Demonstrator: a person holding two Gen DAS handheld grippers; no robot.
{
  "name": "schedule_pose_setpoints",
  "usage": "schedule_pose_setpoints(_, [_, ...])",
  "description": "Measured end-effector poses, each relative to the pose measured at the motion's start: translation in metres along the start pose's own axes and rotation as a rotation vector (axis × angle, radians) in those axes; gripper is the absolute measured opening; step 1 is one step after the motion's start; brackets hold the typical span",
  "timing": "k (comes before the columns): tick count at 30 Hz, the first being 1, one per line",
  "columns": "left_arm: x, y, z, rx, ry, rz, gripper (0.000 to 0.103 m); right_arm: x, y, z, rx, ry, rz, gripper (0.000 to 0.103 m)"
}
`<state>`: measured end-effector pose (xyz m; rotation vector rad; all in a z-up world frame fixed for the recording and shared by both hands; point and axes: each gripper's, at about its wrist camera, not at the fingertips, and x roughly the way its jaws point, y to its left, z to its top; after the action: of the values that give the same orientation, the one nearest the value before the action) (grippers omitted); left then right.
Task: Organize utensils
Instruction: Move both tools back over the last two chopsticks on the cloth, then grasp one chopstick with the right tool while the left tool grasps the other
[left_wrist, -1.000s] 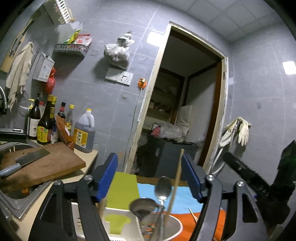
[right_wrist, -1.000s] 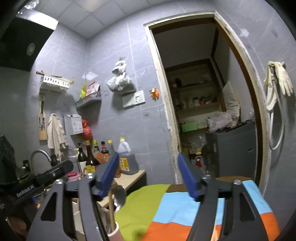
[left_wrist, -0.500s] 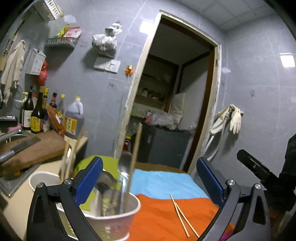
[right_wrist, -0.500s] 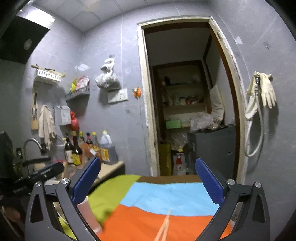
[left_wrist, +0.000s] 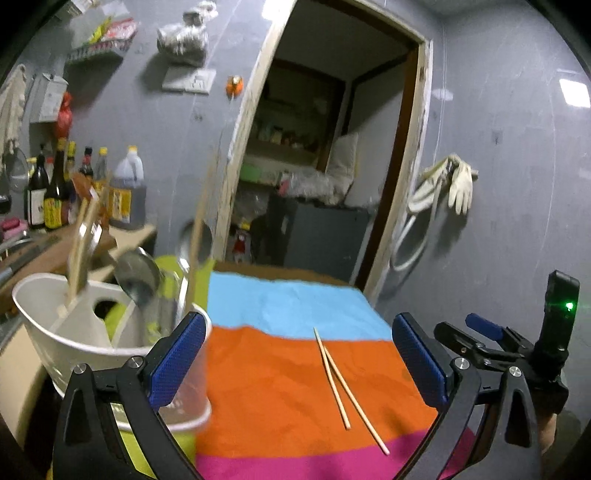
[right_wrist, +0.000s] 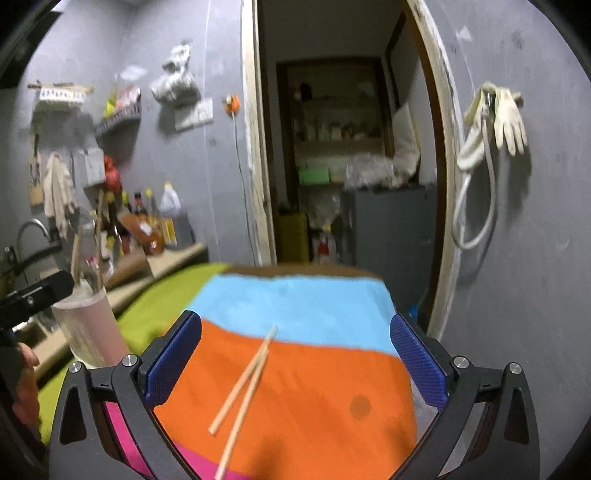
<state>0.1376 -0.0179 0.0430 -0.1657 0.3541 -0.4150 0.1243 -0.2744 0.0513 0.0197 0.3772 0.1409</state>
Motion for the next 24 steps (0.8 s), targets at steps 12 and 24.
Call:
schedule_pose_setpoints(12, [0.058, -0.004, -0.027, 0.001, 0.302, 0.059, 0.099, 0.030, -0.016, -0.033, 0.020, 0.292, 0.033, 0.103])
schedule_pose_setpoints(24, [0.090, 0.015, -0.049, -0.057, 0.502, 0.073, 0.099, 0.055, 0.009, -0.060, -0.091, 0.506, 0.109, 0.103])
